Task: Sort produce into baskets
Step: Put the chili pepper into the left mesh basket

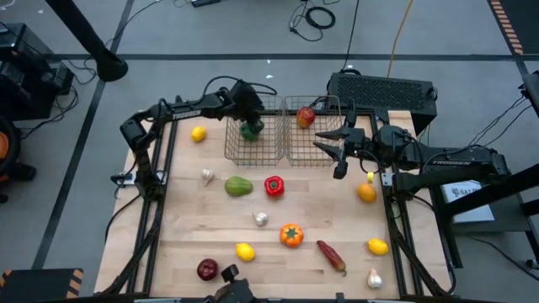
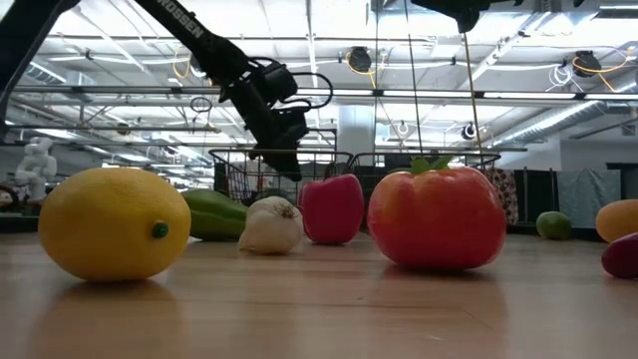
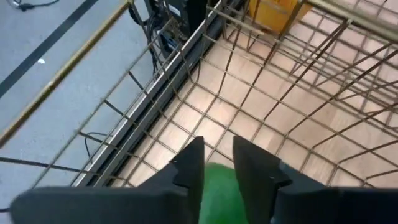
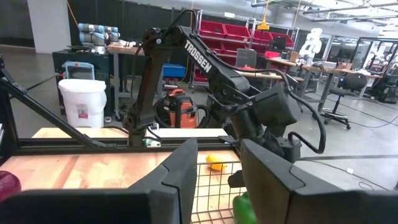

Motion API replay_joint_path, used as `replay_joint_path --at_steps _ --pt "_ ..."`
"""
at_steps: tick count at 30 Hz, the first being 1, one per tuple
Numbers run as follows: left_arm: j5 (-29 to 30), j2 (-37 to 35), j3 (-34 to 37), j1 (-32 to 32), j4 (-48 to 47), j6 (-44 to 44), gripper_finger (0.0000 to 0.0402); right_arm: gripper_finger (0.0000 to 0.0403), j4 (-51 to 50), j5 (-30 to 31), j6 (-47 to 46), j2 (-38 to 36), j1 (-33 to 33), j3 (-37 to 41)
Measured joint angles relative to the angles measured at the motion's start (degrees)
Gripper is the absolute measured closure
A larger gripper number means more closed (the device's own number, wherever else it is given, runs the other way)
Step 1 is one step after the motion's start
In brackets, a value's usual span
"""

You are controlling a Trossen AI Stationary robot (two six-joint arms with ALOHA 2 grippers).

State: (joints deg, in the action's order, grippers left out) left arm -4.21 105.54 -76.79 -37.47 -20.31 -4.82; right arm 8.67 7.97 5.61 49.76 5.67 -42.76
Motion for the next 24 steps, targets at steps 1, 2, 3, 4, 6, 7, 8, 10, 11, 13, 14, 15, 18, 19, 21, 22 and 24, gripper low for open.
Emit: replay_joint_path --at_steps 1,2,3,4,6,7,8,10,11,13,14,15,18,19,21,22,24 --pt "0.1 0.0 -0.6 0.2 -0.4 0.0 0.0295 0.0287 -0.1 0.0 0.0 0.0 0.0 0.0" --pt "0.5 -0.1 -1.2 0.2 -0.9 0.1 0.0287 0.0287 -0.3 0.0 0.0 0.0 0.0 0.0" --pt "1.1 -0.4 -1.7 0.4 -1.6 0.1 0.028 0.0287 -0.4 0.0 0.0 0.0 0.0 0.0" --pt "1.7 -0.8 -2.2 0.7 -3.0 0.0 0.0275 0.0287 -0.6 0.0 0.0 0.0 0.0 0.0" --pt "2.3 -2.2 -3.0 1.5 -5.3 0.1 0.0269 0.0287 -1.0 0.0 0.0 0.0 0.0 0.0" --pt "2.3 -3.0 -3.3 2.1 -6.7 0.3 0.0268 0.0287 -1.3 0.0 0.0 0.0 0.0 0.0" --pt "2.3 -4.1 -3.4 2.8 -7.7 0.9 0.0268 0.0287 -1.6 0.0 0.0 0.0 0.0 0.0" --pt "2.0 -6.7 -3.4 4.5 -10.3 2.5 0.0267 0.0287 -2.5 0.0 0.0 0.0 0.0 0.0" --pt "1.9 -7.9 -3.4 5.7 -11.5 3.0 0.0267 0.0287 -2.9 0.0 0.0 0.0 0.0 0.0" --pt "1.9 -10.6 -3.4 8.7 -13.7 3.1 0.0267 0.0287 -3.7 0.0 0.0 0.0 0.0 0.0" --pt "1.9 -11.8 -3.4 10.6 -14.9 3.1 0.0267 0.0287 -3.9 0.0 -0.1 0.0 0.0 0.0" --pt "1.8 -12.9 -3.2 12.7 -15.1 3.1 0.0267 0.0287 -4.0 -0.1 -0.4 0.0 0.0 0.0" --pt "1.7 -15.6 -2.2 19.6 -15.0 4.0 0.0267 0.0287 -4.2 -0.1 -1.6 0.0 0.0 0.0" --pt "1.7 -15.8 -2.2 22.1 -15.0 4.1 0.0267 0.0287 -4.2 -0.1 -2.1 0.0 0.0 0.0" --pt "3.1 -15.7 -2.2 27.1 -14.9 4.5 0.0267 0.0287 -4.2 -0.2 -3.3 0.0 0.0 0.0" --pt "4.8 -15.6 -2.1 29.5 -15.1 4.5 0.0267 0.0287 -4.2 -0.2 -4.0 0.0 0.0 0.0" --pt "9.8 -15.0 -2.1 34.2 -14.8 4.5 0.0267 0.0287 -4.2 -0.3 -5.3 0.0 0.0 0.0"
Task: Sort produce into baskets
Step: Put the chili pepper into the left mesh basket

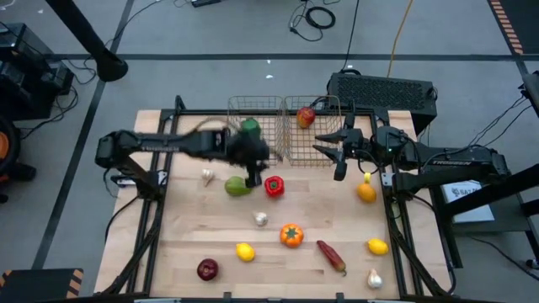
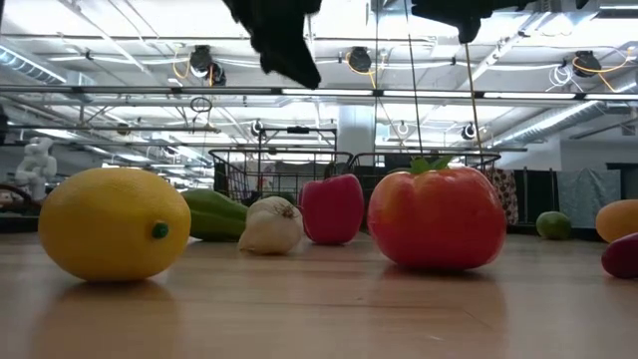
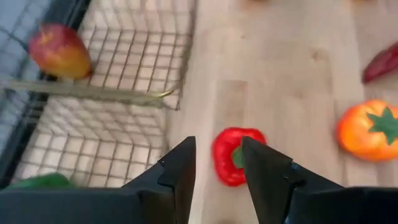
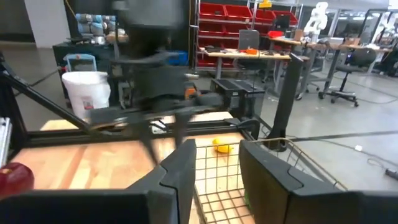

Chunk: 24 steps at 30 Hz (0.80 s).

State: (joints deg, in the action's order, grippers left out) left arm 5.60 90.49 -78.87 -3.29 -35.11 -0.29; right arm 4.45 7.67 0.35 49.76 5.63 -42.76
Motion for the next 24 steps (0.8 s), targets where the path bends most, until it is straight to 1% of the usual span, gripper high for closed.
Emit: replay_joint_path --at_steps 2,5,7,9,11,13,16,18,21,24 --pt "6.0 0.6 0.0 3.9 -0.7 0.0 0.0267 0.0287 0.0 -0.2 -1.6 0.0 0.0 0.0" --pt "15.7 0.6 0.1 8.8 -4.2 1.5 0.0267 0.0287 -1.0 -0.3 -3.6 0.0 -0.1 0.0" --pt "20.0 -0.3 0.0 11.4 -7.3 2.7 0.0267 0.0287 -3.1 -0.4 -4.8 0.0 -0.2 0.0" --pt "21.0 -1.2 0.0 13.7 -9.9 4.1 0.0267 0.0287 -5.8 -0.5 -5.7 0.0 -0.2 0.0" --pt "20.8 -2.3 0.7 16.0 -9.1 4.4 0.0267 0.0287 -8.3 -0.5 -5.9 0.0 -0.2 0.0" --pt "19.9 -3.5 2.9 18.2 -8.9 4.3 0.0267 0.0287 -10.1 -0.5 -6.4 0.0 -0.2 0.0" --pt "20.4 -5.6 7.5 21.0 -8.1 6.8 0.0267 0.0287 -12.0 -0.5 -8.0 0.0 -0.2 0.0" --pt "22.6 -7.3 10.8 22.2 -8.4 9.0 0.0267 0.0287 -12.7 -0.5 -9.5 0.0 -0.2 0.0" --pt "24.2 -9.7 16.0 23.4 -8.1 13.1 0.0267 0.0287 -13.8 -0.8 -11.9 0.0 -0.3 0.0" --pt "26.3 -11.7 20.7 24.4 -6.3 16.5 0.0267 0.0287 -13.9 -1.8 -13.5 0.3 -1.6 0.0"
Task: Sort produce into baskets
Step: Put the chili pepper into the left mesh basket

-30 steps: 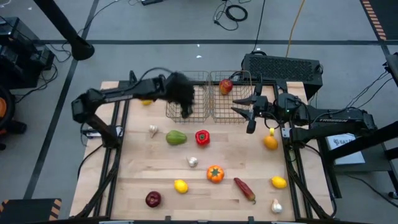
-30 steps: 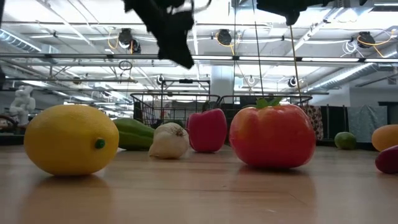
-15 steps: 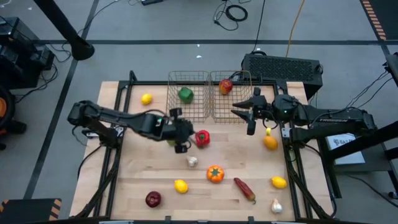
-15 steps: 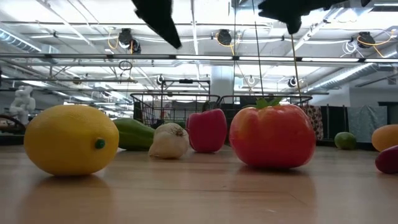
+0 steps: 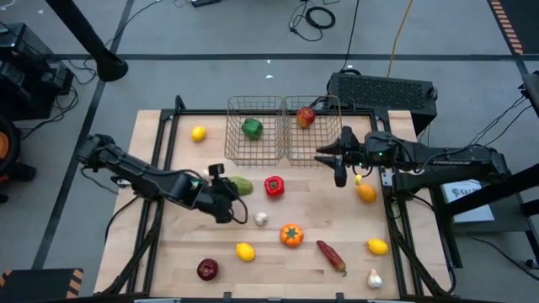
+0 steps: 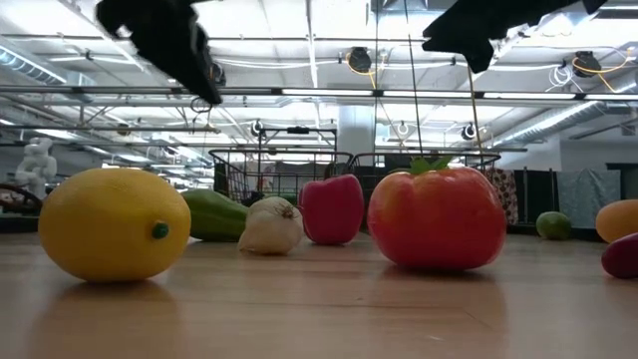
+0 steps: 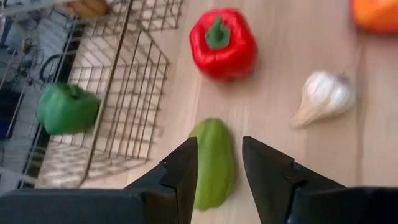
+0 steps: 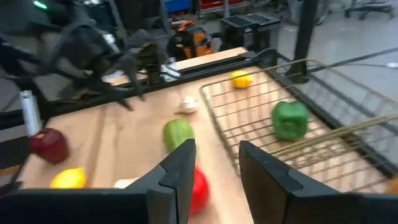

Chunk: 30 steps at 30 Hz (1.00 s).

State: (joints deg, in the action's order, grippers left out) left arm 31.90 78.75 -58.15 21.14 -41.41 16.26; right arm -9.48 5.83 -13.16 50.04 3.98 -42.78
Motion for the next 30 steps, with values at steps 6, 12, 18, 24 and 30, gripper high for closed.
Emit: replay_joint_path --at_steps 6,12,18,24,30 --pt "0.2 -1.6 4.5 0.8 0.8 1.8 0.0267 0.0287 -3.8 -0.2 -2.3 2.7 -6.8 0.0" --pt "-0.1 -1.3 5.0 0.9 1.8 4.5 0.0267 0.0287 -12.1 -0.2 -12.3 7.8 -17.7 0.0" --pt "-0.3 -1.3 5.0 3.3 4.1 6.0 0.0267 0.0287 -14.2 2.4 -28.4 12.3 -29.2 0.0" --pt "0.2 -1.3 5.0 5.0 6.4 5.9 0.0267 0.0271 -14.2 7.8 -46.3 18.1 -41.0 0.0" --pt "0.5 -1.3 5.0 5.0 7.2 5.9 0.0267 0.0207 -11.9 7.8 -51.7 25.9 -47.4 0.0"
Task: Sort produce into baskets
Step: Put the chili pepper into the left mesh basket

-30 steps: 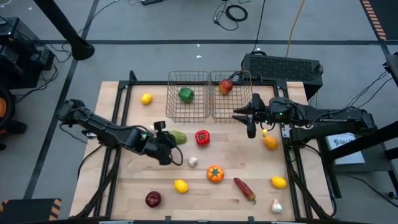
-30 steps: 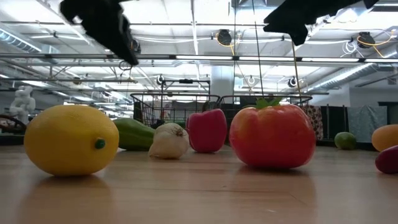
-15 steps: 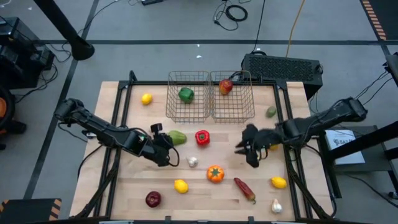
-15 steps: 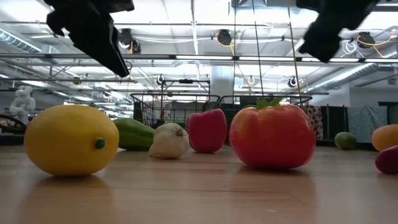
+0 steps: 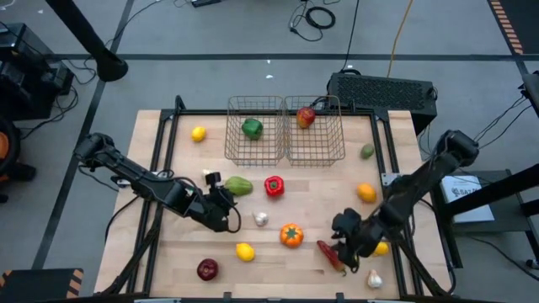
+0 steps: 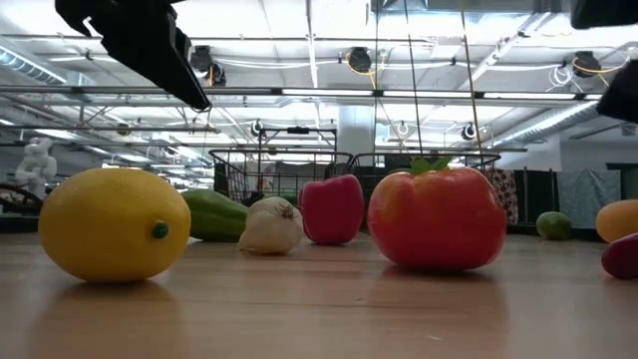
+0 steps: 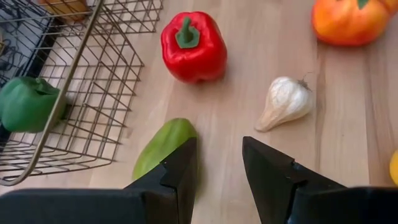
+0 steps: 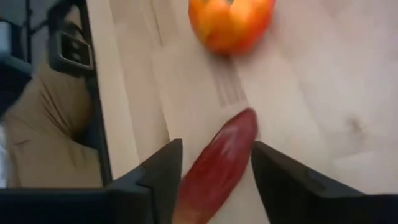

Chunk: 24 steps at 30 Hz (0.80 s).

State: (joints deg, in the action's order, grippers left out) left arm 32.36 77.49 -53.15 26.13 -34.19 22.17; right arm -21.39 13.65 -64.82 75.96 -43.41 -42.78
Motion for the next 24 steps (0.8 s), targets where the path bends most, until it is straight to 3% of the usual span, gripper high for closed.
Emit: replay_joint_path --at_steps 6,11,19,24 --pt "0.6 0.0 0.0 0.0 0.8 0.0 0.0267 0.0133 0.2 0.2 -5.1 5.8 -1.7 0.0" --pt "1.1 0.0 0.0 0.0 0.8 -0.5 0.0267 0.0093 0.3 1.5 -7.0 10.2 -1.7 0.0" --pt "2.0 0.0 0.0 0.0 0.8 -0.6 0.0267 0.0089 -1.7 1.3 -7.1 14.8 -1.7 -3.3" --pt "2.7 0.0 -0.1 0.0 0.8 -1.3 0.0267 0.0089 -10.0 1.2 -3.5 18.7 -1.7 -8.2"
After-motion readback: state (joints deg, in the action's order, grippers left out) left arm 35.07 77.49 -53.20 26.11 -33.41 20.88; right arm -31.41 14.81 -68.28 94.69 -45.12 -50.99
